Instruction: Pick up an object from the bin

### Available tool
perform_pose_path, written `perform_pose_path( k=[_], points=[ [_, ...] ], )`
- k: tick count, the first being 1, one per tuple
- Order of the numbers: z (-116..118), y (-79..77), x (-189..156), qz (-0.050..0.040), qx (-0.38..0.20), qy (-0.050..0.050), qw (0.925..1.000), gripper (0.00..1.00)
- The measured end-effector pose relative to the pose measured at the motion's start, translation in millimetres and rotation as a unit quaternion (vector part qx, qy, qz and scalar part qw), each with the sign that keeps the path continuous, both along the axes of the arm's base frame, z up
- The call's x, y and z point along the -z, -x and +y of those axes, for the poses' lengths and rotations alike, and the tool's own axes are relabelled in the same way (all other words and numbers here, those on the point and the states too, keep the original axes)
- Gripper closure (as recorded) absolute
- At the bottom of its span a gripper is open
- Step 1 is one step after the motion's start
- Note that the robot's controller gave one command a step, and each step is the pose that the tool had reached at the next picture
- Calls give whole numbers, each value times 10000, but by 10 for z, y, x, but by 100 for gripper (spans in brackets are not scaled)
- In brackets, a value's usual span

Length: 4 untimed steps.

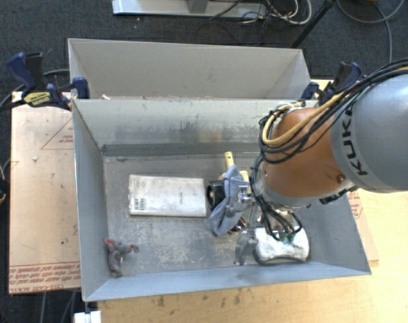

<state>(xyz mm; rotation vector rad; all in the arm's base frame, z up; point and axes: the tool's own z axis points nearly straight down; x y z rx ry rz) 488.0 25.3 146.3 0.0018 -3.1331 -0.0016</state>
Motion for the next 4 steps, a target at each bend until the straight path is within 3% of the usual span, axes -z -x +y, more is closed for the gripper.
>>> perform_pose_path(
  k=[1, 2, 4],
  points=[
    [-1, -20, -40, -40, 4, -1, 10000, 0],
    [-395, -211, 711, -106, 255, -7, 9996, 100],
    [-396, -211, 711, -106, 260, -9, 9996, 100]
  ],
)
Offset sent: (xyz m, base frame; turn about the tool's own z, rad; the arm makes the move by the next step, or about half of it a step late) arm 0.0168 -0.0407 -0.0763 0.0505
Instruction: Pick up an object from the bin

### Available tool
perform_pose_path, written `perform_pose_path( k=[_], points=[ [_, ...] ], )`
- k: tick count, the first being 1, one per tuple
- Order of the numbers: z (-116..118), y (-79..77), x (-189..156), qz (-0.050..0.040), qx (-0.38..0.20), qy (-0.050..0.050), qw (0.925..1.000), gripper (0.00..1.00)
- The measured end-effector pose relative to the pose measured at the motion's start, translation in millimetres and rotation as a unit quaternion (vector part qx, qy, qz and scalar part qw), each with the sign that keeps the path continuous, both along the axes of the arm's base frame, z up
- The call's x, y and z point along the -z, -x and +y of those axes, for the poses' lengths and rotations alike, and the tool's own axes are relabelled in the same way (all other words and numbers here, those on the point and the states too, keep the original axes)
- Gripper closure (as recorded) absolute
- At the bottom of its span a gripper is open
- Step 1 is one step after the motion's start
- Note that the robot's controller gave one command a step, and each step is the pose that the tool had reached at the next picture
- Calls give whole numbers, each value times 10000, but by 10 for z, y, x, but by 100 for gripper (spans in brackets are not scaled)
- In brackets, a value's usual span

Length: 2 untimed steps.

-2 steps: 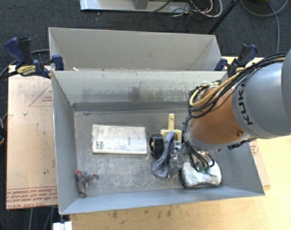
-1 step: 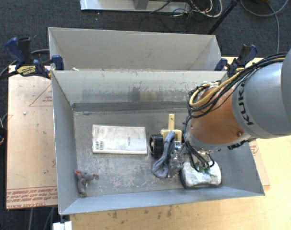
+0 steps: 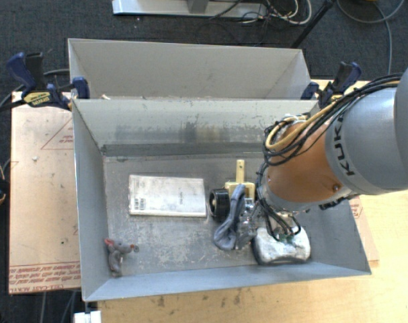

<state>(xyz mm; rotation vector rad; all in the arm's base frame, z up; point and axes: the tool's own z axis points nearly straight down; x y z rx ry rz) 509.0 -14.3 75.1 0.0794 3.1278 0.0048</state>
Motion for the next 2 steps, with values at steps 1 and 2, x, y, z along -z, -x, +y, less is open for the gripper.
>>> perform_pose_path(
  k=[1, 2],
  points=[
    [0, 0, 0, 0, 0, 0, 10000, 100],
    [-216, 28, -1946, 29, 10, 14, 10000, 100]
  ],
)
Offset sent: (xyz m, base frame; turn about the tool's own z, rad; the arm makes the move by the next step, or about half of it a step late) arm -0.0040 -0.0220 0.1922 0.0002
